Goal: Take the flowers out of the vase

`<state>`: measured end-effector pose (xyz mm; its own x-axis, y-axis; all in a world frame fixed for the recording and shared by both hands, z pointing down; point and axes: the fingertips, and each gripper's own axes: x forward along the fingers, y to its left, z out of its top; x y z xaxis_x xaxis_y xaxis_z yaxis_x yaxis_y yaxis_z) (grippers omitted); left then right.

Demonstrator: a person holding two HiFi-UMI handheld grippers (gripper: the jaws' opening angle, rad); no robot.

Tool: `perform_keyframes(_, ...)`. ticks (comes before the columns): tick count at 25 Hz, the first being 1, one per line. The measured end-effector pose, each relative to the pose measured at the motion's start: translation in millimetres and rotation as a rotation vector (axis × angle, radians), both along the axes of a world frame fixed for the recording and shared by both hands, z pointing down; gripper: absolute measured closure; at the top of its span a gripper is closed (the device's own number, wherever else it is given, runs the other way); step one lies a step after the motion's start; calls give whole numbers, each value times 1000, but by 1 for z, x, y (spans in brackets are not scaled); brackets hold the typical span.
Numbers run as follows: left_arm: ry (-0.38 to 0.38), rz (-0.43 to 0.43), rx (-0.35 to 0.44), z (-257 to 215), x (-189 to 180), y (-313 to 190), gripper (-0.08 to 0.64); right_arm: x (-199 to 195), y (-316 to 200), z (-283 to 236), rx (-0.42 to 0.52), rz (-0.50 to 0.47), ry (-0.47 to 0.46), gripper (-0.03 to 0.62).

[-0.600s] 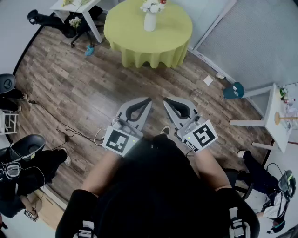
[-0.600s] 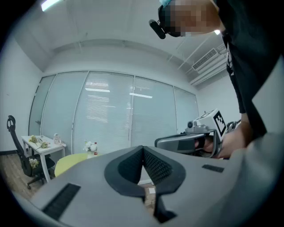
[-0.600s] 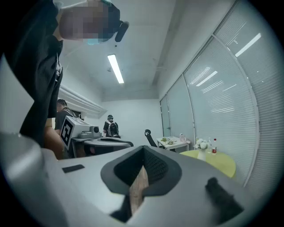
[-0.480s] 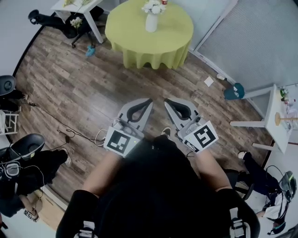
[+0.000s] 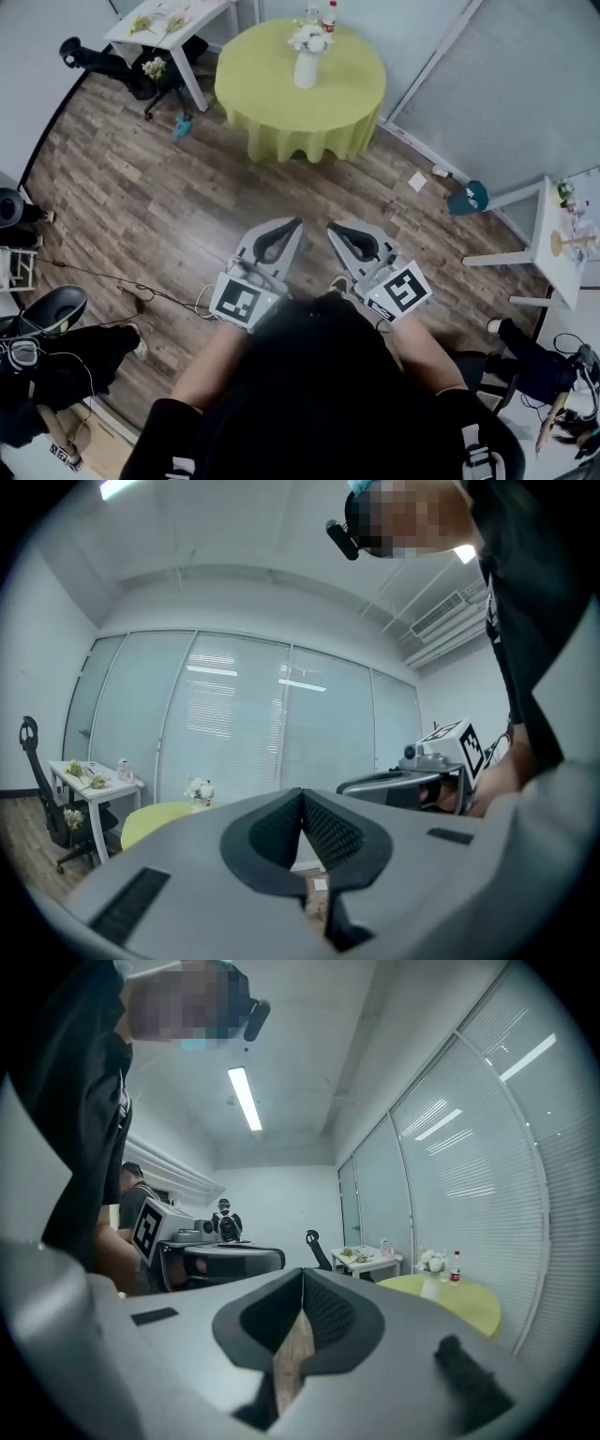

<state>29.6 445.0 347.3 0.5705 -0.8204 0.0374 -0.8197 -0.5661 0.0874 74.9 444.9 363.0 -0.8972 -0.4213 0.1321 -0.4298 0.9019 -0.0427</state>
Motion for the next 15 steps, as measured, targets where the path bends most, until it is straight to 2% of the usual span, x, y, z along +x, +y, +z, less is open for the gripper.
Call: perform_keyframes(15, -11, 60, -2, -1, -38, 1, 548, -34, -5, -8, 9, 85, -8, 574)
